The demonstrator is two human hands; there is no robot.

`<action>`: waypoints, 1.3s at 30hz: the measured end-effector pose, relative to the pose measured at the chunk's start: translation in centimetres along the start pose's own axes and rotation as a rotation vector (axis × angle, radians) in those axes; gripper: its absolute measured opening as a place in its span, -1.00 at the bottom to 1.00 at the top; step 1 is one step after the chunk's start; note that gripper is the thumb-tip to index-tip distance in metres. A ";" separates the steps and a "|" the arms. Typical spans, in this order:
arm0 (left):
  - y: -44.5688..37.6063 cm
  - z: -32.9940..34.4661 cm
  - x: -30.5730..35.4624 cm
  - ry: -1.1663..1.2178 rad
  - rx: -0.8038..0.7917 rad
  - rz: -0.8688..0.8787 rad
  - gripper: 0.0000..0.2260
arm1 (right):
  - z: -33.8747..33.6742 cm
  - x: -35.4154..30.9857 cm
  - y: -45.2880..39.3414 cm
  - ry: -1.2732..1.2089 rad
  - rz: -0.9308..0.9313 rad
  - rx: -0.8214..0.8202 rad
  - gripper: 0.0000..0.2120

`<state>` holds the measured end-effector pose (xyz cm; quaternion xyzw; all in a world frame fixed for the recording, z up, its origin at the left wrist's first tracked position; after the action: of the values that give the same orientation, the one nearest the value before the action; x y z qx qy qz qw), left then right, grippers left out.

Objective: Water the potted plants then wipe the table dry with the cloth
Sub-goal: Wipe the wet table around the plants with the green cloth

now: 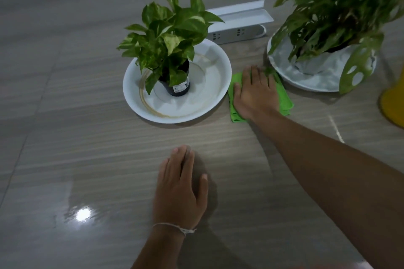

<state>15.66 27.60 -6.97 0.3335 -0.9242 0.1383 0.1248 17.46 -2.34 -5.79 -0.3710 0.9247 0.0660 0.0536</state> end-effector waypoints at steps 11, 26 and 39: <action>-0.5 0.0 -0.4 0.009 0.010 0.024 -0.50 | -0.7 -1.0 -6.5 0.062 0.005 -0.081 -0.37; -0.4 0.2 -0.2 -0.006 -0.022 -0.062 -0.44 | 1.5 0.4 12.5 -0.042 -0.075 0.005 -0.31; 3.1 0.8 5.2 0.040 -0.127 -0.078 -0.33 | 1.7 3.5 20.7 -0.053 -0.149 0.008 -0.32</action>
<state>9.68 26.58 -6.59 0.3578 -0.9147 0.0813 0.1695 0.70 10.36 -6.28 -0.4366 0.8931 0.0679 0.0843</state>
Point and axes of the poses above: each hand's wrist, its own y-axis away from the middle knuckle, its own z-axis out of the palm, x = y × z, the point moved 2 cm from there along -y, towards the middle knuckle, and after that the axes turned 2 degrees about -x, right-handed, at the moved point
